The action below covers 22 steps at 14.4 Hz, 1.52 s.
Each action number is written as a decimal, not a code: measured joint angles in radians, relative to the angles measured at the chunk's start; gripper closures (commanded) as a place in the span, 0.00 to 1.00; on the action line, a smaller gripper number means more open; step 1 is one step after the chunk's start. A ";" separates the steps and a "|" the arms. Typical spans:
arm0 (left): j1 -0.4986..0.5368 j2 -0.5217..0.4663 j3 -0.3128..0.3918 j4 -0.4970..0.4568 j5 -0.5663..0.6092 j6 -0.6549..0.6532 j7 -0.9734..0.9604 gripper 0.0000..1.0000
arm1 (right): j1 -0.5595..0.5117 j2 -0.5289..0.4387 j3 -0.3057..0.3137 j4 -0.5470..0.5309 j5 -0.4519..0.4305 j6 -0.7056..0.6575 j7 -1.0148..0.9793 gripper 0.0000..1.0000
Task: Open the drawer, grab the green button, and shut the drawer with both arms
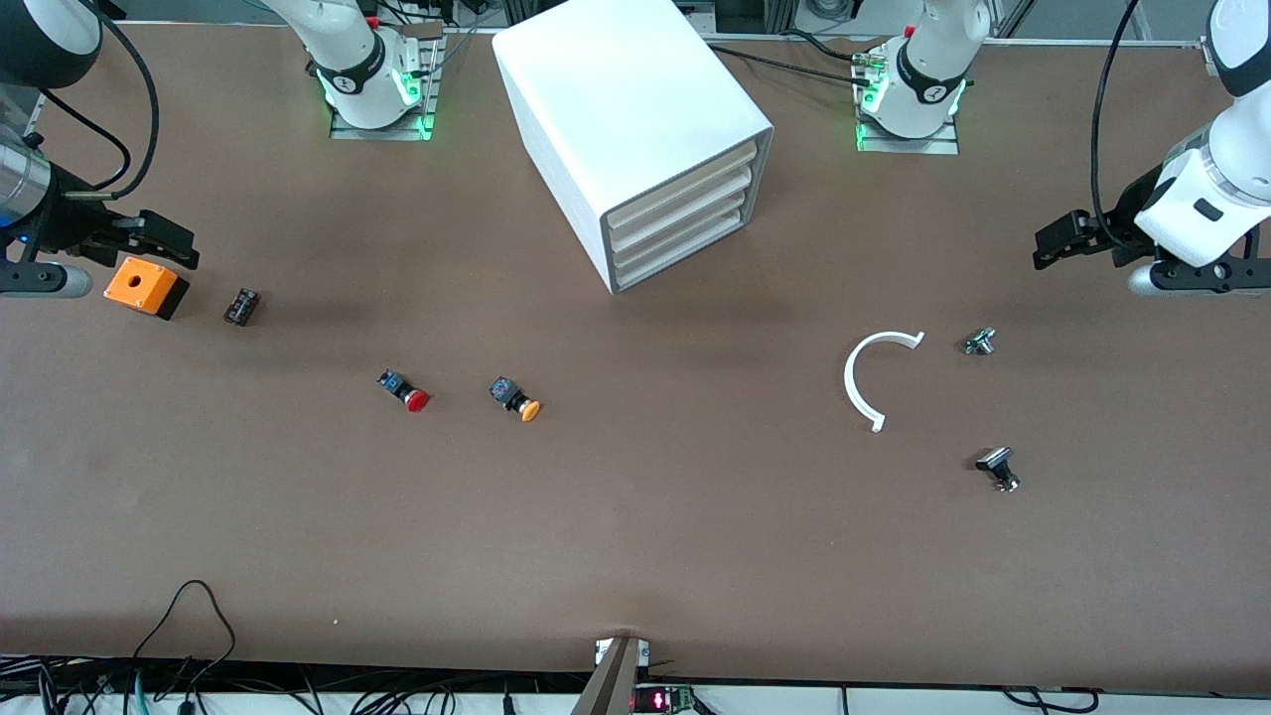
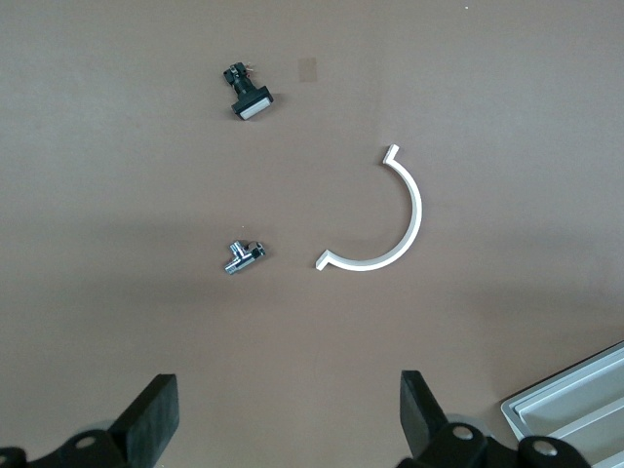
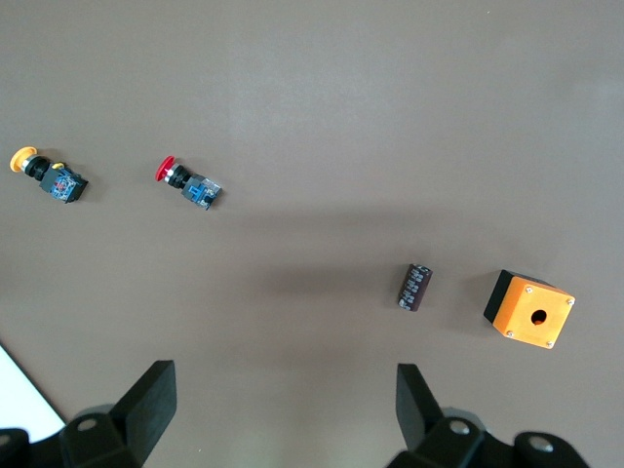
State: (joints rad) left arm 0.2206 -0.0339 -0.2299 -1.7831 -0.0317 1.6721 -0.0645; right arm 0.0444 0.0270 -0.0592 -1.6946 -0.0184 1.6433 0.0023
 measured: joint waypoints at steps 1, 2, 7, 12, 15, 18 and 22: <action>0.000 0.001 0.000 0.000 0.000 0.000 0.000 0.00 | 0.000 0.000 0.000 0.000 0.000 0.000 0.000 0.00; 0.000 0.001 0.000 0.000 0.000 0.000 0.000 0.00 | 0.000 0.000 0.000 0.000 0.000 0.000 0.000 0.00; 0.000 0.002 0.000 0.000 0.000 0.000 -0.001 0.00 | 0.000 0.000 0.000 0.000 0.000 0.000 0.000 0.00; 0.000 0.004 0.000 0.000 0.000 0.000 -0.001 0.00 | 0.001 0.000 0.000 0.030 0.000 0.000 0.000 0.00; 0.000 0.008 -0.001 0.000 0.000 0.000 -0.001 0.00 | 0.001 0.001 0.001 0.034 0.000 0.000 0.000 0.00; 0.000 0.040 -0.001 0.000 0.000 0.000 -0.001 0.00 | 0.002 0.013 0.001 0.033 0.000 -0.013 0.000 0.00; -0.002 0.092 -0.008 0.001 0.000 0.001 -0.001 0.00 | 0.019 0.067 0.011 0.031 0.000 -0.014 0.000 0.00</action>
State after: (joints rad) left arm 0.2191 0.0581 -0.2380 -1.7823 -0.0317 1.6730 -0.0658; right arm 0.0634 0.0938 -0.0486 -1.6632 -0.0182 1.6290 0.0023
